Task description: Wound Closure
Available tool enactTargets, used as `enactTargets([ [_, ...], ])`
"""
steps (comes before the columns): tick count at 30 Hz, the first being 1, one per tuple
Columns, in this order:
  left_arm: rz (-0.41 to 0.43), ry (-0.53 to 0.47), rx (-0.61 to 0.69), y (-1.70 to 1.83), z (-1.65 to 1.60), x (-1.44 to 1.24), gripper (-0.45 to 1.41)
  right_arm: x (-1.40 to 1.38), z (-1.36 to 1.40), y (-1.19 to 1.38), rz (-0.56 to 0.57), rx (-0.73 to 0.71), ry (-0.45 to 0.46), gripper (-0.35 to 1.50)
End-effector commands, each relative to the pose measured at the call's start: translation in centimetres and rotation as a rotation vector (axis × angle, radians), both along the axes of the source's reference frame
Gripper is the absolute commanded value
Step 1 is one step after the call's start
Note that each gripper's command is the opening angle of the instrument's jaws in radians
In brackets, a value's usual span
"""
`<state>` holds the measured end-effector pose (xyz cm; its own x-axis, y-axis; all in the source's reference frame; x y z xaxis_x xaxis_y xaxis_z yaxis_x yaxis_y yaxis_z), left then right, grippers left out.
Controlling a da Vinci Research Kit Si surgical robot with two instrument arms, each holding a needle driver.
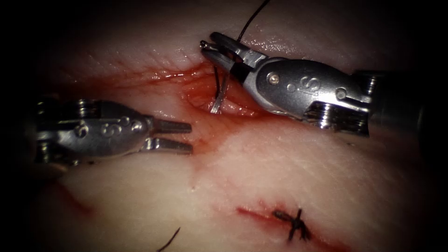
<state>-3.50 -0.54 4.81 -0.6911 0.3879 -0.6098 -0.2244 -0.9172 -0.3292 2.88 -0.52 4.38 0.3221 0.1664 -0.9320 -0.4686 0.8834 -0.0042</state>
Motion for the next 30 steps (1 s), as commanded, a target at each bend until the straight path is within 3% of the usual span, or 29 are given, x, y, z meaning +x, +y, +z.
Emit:
enactTargets([
  [1, 0.002, -0.003, -0.001, -0.03, 0.07, -0.06, 0.16, 0.09, 0.01, 0.05, 0.004, 0.003, 0.009, -0.35],
  [15, 0.015, -0.013, -0.010, -0.18, 0.19, 0.01, 0.11, 0.12, -0.01, 0.05, 0.058, 0.100, 0.047, -0.35],
  [23, 0.023, -0.018, -0.019, -0.27, 0.25, 0.01, 0.07, 0.10, 0.02, 0.07, 0.142, 0.277, 0.115, -0.35],
  [30, 0.024, -0.018, -0.019, -0.28, 0.25, 0.01, 0.07, 0.13, 0.05, 0.08, 0.161, 0.350, 0.147, -0.35],
])
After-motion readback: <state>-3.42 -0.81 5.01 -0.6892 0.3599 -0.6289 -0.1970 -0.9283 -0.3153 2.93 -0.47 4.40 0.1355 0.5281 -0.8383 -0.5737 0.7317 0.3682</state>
